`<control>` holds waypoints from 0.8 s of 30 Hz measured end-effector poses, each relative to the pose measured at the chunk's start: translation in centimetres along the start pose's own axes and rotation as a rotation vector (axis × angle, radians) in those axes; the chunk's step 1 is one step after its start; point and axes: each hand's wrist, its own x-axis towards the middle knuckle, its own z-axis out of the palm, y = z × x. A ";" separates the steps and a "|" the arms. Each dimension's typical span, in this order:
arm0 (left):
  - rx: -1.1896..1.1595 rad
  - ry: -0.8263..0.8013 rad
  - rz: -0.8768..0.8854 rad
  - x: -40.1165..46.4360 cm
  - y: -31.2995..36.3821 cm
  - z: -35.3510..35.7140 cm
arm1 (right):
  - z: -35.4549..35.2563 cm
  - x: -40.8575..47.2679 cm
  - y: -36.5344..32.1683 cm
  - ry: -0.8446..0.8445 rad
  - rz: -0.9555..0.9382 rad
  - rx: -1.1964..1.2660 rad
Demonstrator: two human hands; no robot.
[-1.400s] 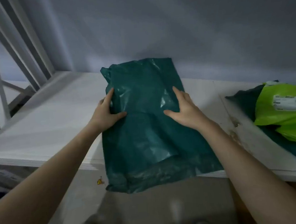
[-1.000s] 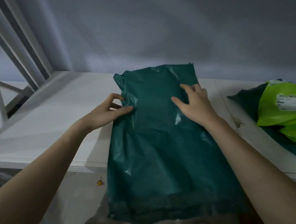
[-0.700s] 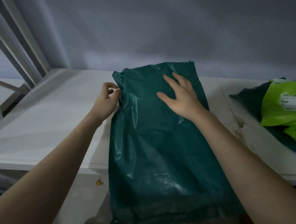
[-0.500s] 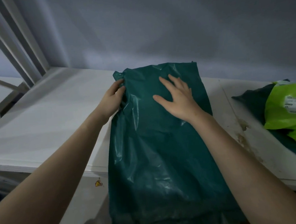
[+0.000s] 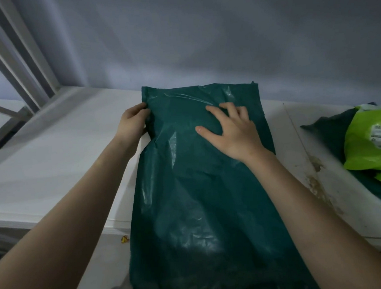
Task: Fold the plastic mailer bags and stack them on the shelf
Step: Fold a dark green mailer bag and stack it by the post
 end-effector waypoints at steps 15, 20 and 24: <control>0.394 0.150 -0.069 0.7 -1.8 -1.2 | -1.8 0.3 4.5 0.190 0.386 0.362; 0.501 0.126 -0.059 0.8 -2.0 -1.2 | -0.7 -1.1 6.6 0.025 0.521 0.385; 0.476 0.141 -0.081 0.7 -2.4 -1.6 | -0.5 -1.4 6.8 0.025 0.613 0.363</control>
